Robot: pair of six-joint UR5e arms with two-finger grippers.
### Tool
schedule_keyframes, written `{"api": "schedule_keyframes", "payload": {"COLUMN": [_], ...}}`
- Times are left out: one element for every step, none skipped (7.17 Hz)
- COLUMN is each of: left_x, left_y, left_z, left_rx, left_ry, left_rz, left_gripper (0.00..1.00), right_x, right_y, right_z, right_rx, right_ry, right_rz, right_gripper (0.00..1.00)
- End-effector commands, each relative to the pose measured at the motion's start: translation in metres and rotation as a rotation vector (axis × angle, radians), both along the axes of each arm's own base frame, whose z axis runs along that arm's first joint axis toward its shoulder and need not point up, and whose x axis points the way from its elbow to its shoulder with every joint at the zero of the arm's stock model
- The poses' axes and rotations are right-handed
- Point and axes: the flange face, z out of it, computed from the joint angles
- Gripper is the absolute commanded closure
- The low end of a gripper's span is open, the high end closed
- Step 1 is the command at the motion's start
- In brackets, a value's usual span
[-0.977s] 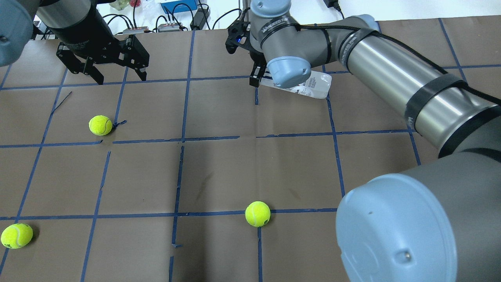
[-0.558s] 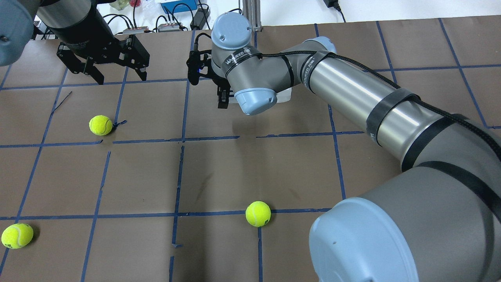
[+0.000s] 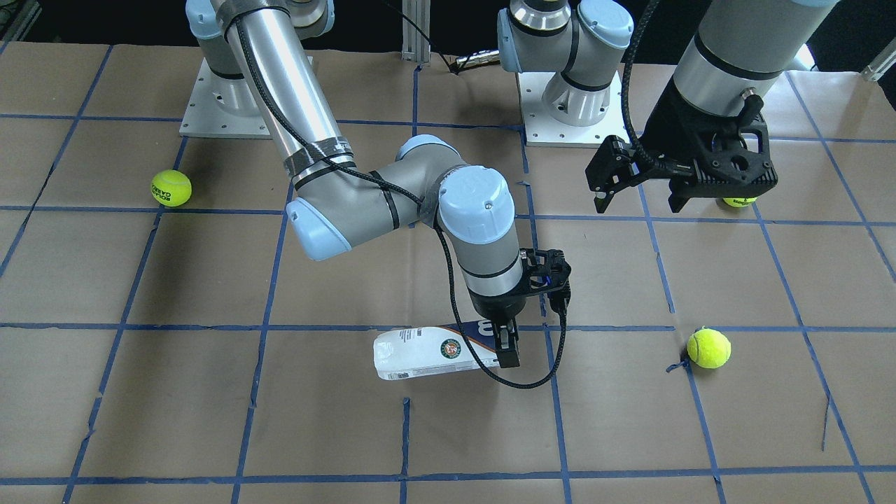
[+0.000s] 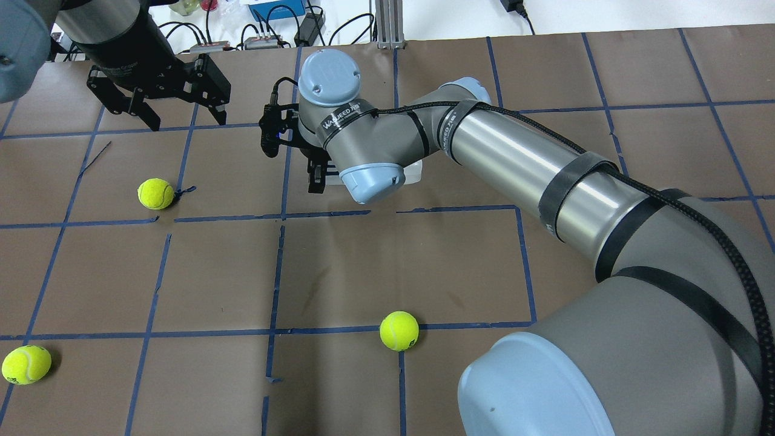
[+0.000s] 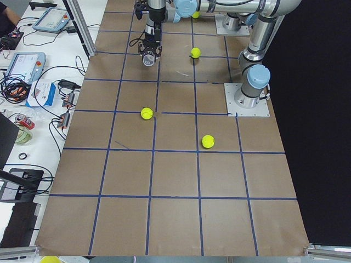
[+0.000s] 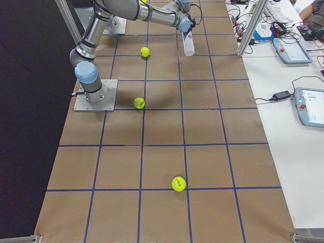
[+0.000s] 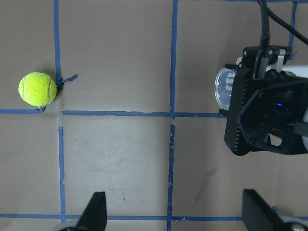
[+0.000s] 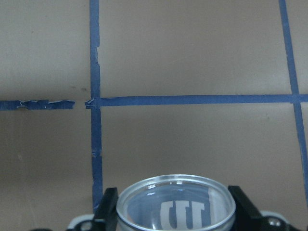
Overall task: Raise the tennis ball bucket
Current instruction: 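Lay the can on its side and open the right gripper, withdrawing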
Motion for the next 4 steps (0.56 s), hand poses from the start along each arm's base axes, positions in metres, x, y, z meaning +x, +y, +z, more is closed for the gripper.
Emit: {"api": "schedule_keyframes", "payload": {"left_x": [0.0, 0.0, 0.0, -0.001], "left_y": [0.0, 0.0, 0.0, -0.002], "left_z": [0.0, 0.0, 0.002, 0.002], "left_rx": [0.0, 0.0, -0.003, -0.005], "left_ry": [0.0, 0.0, 0.003, 0.007], "left_rz": [-0.001, -0.001, 0.001, 0.001], "left_gripper": [0.0, 0.0, 0.0, 0.0], "right_x": [0.005, 0.0, -0.009, -0.028], "right_y": [0.012, 0.012, 0.009, 0.003], "right_z": [-0.015, -0.009, 0.006, 0.035], "right_rx": [0.066, 0.053, 0.032, -0.036], "right_ry": [-0.009, -0.013, -0.013, 0.026], "right_rz": [-0.032, -0.038, -0.055, -0.096], "right_gripper": [0.0, 0.0, 0.0, 0.0]}}
